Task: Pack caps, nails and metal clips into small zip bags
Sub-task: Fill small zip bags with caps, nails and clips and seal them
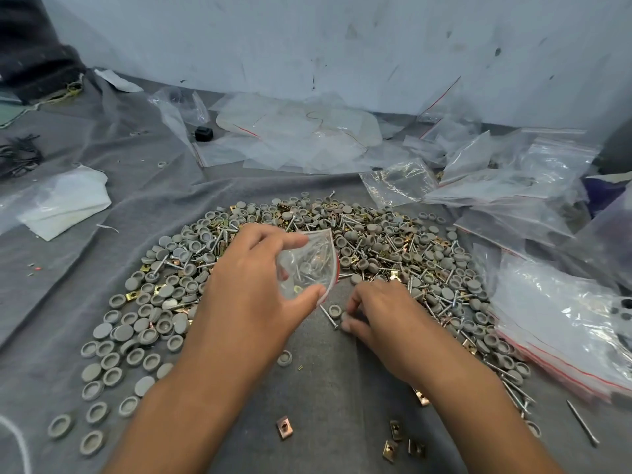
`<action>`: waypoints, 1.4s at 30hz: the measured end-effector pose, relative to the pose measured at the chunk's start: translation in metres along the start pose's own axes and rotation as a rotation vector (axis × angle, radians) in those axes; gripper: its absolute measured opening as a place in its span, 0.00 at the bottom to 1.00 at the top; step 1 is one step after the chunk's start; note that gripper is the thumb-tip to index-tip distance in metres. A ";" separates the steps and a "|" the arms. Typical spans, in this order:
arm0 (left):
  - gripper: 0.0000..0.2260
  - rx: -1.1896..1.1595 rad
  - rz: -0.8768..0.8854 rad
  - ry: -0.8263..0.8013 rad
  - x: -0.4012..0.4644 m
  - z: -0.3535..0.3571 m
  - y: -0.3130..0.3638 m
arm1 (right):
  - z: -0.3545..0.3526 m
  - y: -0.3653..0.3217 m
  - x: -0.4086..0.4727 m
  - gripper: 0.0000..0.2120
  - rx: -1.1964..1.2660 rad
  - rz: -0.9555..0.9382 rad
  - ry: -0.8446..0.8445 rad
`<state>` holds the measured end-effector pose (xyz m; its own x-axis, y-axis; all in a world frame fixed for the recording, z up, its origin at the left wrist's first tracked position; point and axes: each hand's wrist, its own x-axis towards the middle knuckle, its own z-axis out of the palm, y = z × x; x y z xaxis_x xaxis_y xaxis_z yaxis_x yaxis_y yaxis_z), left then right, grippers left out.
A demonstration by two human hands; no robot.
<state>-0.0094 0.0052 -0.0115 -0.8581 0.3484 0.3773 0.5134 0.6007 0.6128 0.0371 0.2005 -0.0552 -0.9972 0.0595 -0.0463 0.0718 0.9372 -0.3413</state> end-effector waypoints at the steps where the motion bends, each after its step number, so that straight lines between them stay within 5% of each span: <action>1: 0.26 -0.002 0.000 -0.001 0.000 0.000 0.000 | 0.000 0.000 0.001 0.06 -0.023 -0.003 0.007; 5: 0.26 -0.002 0.002 -0.008 -0.002 0.002 -0.002 | -0.014 -0.002 0.000 0.07 0.104 0.003 0.058; 8: 0.26 -0.001 0.008 -0.039 -0.002 0.006 -0.001 | -0.034 -0.011 -0.006 0.07 0.379 -0.136 0.328; 10: 0.25 -0.009 0.019 -0.046 -0.003 0.009 0.002 | -0.040 -0.023 -0.010 0.06 0.317 -0.268 0.476; 13: 0.23 -0.009 0.033 -0.050 -0.005 0.011 0.005 | -0.033 -0.033 -0.013 0.08 0.182 -0.274 0.484; 19: 0.26 -0.024 0.020 -0.044 -0.004 0.010 0.003 | -0.042 -0.034 -0.017 0.12 0.652 -0.190 0.442; 25: 0.25 -0.012 0.036 -0.042 -0.004 0.012 0.004 | -0.031 -0.042 -0.021 0.16 0.463 -0.255 0.387; 30: 0.19 -0.022 0.063 -0.043 -0.004 0.012 0.003 | -0.029 -0.049 -0.017 0.12 0.364 -0.412 0.608; 37: 0.24 -0.017 0.044 -0.060 -0.003 0.010 0.001 | -0.025 -0.047 -0.014 0.06 0.363 -0.465 0.841; 42: 0.22 -0.011 0.033 -0.060 -0.003 0.007 0.006 | -0.025 -0.042 -0.010 0.05 0.333 -0.359 0.689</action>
<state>-0.0038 0.0121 -0.0139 -0.8397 0.4105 0.3555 0.5413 0.5804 0.6084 0.0432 0.1690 -0.0174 -0.7442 0.0752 0.6637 -0.3567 0.7954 -0.4900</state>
